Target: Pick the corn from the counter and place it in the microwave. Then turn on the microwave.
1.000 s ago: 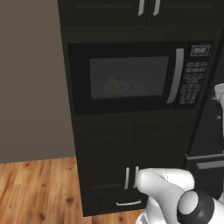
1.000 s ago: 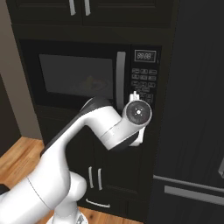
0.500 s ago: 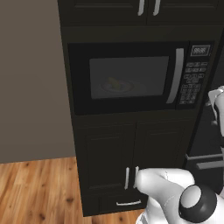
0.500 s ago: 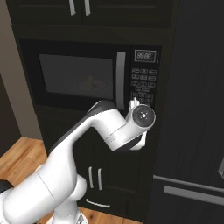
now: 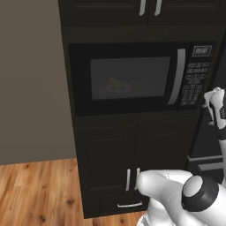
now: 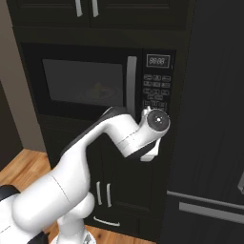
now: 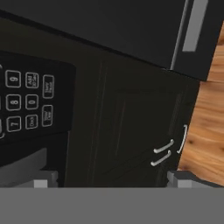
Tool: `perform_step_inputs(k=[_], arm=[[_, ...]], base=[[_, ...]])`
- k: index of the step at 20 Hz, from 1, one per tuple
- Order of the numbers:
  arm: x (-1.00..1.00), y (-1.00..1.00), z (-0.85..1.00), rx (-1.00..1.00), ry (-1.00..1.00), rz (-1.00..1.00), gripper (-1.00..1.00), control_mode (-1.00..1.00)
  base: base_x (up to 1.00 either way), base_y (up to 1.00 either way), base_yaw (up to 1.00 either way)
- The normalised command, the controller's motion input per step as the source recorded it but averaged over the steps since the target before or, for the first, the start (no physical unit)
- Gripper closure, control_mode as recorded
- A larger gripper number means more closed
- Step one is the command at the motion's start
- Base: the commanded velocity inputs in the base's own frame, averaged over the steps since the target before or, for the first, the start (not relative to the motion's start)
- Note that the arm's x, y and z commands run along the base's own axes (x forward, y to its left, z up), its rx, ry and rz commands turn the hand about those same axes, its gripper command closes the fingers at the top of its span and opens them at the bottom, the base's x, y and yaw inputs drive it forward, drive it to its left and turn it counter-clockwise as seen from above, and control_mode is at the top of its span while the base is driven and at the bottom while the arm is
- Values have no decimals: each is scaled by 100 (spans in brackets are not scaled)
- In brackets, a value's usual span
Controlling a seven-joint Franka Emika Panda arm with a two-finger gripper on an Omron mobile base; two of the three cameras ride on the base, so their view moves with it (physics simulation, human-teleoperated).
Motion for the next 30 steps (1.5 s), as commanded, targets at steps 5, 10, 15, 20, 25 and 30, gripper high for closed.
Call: perform_step_inputs(k=[5, 10, 15, 20, 25, 30], arm=[[13, 0, -15, 8, 0, 0, -100, -100], [9, -2, -13, 12, 0, 0, -100, -100], [11, -3, -8, 9, 0, 0, -100, -100], [6, -4, 0, 3, -4, 0, -100, -100], [2, -5, 0, 0, -12, 0, -100, -100], [1, -2, 0, 0, -11, 0, -100, -100]], base=[[0, 0, 0], [0, 0, 0], [0, 0, 0], [0, 0, 0], [0, 0, 0], [0, 0, 0]])
